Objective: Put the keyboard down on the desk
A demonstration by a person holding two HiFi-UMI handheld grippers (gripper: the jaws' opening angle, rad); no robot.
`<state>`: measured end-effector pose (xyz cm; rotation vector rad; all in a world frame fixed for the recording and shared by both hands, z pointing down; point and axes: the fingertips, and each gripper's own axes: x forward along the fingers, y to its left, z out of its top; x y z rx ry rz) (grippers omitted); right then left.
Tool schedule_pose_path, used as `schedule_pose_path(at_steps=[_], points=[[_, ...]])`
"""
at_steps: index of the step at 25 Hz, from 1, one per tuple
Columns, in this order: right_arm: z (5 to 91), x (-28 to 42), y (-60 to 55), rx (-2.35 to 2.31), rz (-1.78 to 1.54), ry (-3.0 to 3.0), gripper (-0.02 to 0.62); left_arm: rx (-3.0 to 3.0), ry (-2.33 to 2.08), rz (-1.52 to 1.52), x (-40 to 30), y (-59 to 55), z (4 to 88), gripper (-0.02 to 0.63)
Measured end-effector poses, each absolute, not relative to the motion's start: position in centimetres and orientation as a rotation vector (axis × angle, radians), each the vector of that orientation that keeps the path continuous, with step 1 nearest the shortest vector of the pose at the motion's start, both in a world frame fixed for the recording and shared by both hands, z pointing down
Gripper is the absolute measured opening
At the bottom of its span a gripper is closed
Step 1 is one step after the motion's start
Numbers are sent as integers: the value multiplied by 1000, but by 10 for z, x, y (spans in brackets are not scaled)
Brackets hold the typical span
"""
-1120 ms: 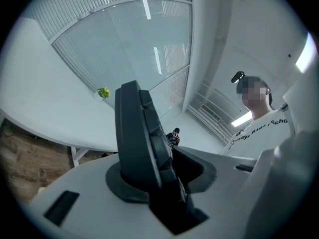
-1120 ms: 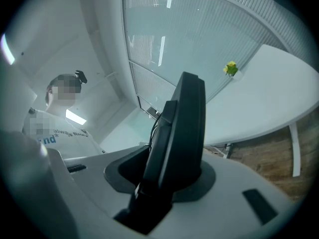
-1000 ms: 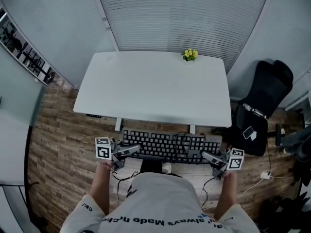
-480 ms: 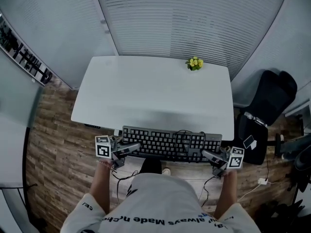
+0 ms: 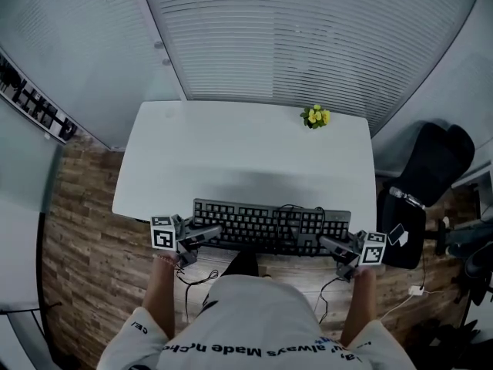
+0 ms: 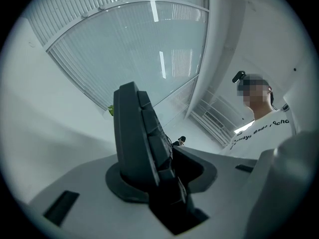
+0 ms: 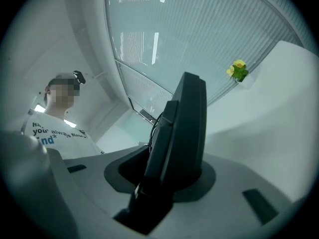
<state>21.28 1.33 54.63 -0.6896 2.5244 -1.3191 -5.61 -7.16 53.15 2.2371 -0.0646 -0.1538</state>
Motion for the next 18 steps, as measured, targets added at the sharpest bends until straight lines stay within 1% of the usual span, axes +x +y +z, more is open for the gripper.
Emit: schedule_pose_path(at_steps=[7, 18], points=[[547, 193, -44, -696, -1329, 2532, 152, 2229, -72, -160, -76, -128, 535, 163], [555, 175, -96, -740, -1321, 2521, 155, 2228, -73, -151, -93, -185, 545, 163]])
